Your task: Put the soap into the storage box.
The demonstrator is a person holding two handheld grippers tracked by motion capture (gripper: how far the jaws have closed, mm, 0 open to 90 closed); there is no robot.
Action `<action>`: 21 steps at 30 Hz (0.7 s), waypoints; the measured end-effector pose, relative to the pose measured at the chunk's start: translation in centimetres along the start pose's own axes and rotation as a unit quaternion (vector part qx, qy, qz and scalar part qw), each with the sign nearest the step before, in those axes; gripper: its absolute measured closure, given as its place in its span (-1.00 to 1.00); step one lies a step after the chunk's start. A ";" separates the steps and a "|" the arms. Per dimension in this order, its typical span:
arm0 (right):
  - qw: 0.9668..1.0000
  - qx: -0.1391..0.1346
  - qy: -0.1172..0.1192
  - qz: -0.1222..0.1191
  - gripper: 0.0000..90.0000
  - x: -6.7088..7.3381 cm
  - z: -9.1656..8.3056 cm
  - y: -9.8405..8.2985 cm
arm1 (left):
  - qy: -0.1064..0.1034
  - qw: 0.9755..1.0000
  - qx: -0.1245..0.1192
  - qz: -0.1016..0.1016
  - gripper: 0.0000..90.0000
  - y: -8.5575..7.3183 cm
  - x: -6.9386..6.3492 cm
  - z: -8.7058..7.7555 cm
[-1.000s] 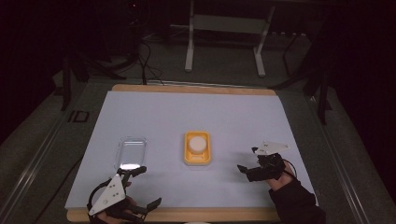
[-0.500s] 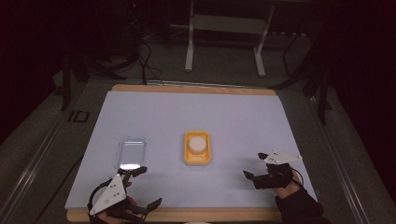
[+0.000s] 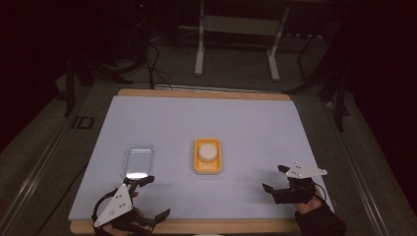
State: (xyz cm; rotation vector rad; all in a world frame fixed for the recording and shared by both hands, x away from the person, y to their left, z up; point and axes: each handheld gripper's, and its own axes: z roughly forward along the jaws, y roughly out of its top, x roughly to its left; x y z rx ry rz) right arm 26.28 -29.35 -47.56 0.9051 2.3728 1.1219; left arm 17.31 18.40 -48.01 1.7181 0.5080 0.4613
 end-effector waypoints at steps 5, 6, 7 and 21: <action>1.000 0.001 0.007 -0.003 -0.71 0.1 0.1 0.0 | -0.002 1.000 0.003 0.001 -1.00 0.0 -0.1 0.1; 1.000 0.003 0.006 -0.004 -0.71 0.1 0.2 -0.1 | -0.002 1.000 0.004 0.001 -1.00 0.0 -0.1 0.2; 1.000 0.005 0.008 -0.003 -0.71 0.0 0.2 -0.1 | -0.003 1.000 0.004 0.001 -1.00 0.0 -0.1 0.2; 1.000 0.010 0.004 0.007 -0.71 -0.2 0.6 -0.2 | -0.005 1.000 0.006 0.001 -1.00 0.0 -0.1 0.2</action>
